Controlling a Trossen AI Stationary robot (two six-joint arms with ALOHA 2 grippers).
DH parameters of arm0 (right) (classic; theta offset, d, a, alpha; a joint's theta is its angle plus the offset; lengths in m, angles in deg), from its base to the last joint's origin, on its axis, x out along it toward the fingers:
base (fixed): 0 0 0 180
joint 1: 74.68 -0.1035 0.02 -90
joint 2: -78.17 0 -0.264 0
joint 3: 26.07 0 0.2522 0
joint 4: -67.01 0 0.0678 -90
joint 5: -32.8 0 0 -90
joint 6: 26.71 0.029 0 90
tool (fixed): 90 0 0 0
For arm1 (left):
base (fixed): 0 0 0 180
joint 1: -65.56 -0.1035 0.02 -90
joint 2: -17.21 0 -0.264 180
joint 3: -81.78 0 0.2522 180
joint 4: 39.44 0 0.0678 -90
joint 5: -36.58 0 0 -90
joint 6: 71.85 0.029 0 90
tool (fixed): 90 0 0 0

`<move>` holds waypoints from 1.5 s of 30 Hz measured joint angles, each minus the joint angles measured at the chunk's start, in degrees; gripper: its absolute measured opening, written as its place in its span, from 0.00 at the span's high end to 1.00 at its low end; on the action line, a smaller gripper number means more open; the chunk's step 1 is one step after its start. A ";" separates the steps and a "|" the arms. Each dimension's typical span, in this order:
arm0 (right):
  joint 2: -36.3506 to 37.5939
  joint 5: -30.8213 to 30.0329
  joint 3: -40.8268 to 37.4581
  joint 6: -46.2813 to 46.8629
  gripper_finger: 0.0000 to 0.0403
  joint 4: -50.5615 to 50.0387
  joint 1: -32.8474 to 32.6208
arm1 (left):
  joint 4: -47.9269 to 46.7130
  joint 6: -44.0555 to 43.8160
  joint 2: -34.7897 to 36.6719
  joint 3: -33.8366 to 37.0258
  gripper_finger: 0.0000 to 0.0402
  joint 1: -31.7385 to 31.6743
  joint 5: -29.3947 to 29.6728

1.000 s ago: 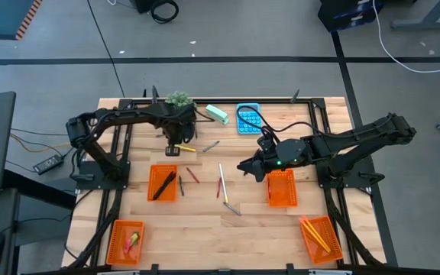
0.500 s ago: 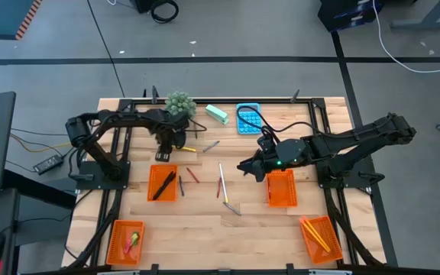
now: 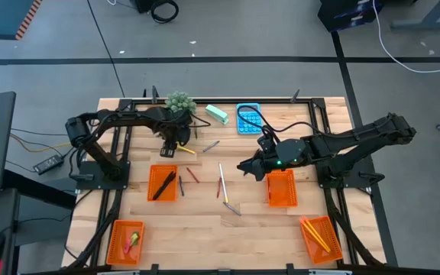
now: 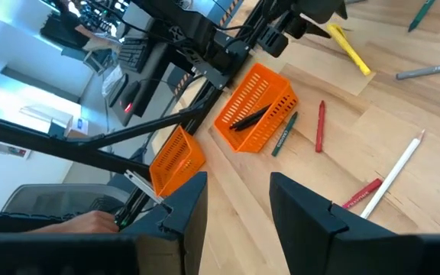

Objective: Sort crayons/erasers/pens/pencils in bins
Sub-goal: Put the yellow pen into the top left orange basket

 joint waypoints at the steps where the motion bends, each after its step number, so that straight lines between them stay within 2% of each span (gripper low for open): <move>1: 0.00 0.00 0.00 0.00 0.64 0.00 0.00 | 0.28 0.88 0.00 -0.01 0.58 -0.10 -0.01; 7: 0.00 0.00 0.00 0.00 0.64 0.00 0.00 | 1.06 3.53 -0.88 0.01 0.58 -1.82 -2.73; 16: 0.00 -0.02 0.00 -0.20 0.64 0.00 0.00 | 0.74 4.83 -5.53 0.01 0.54 -2.57 -2.63; 21: 0.00 0.00 0.00 0.51 0.64 0.00 0.00 | 0.42 3.22 -7.23 -0.25 0.55 -2.50 -1.76; 30: 0.00 -0.02 0.00 1.28 0.64 0.02 0.00 | 0.32 -3.76 -7.34 -0.14 0.63 -1.81 -1.45; 41: 0.00 -0.02 0.02 0.83 0.64 0.02 0.00 | -1.97 -7.55 -7.41 -0.10 0.85 0.10 -1.20; 45: 0.00 -0.02 0.00 0.81 0.64 0.02 0.00 | -3.13 -8.62 -6.71 -0.03 0.87 0.12 -1.43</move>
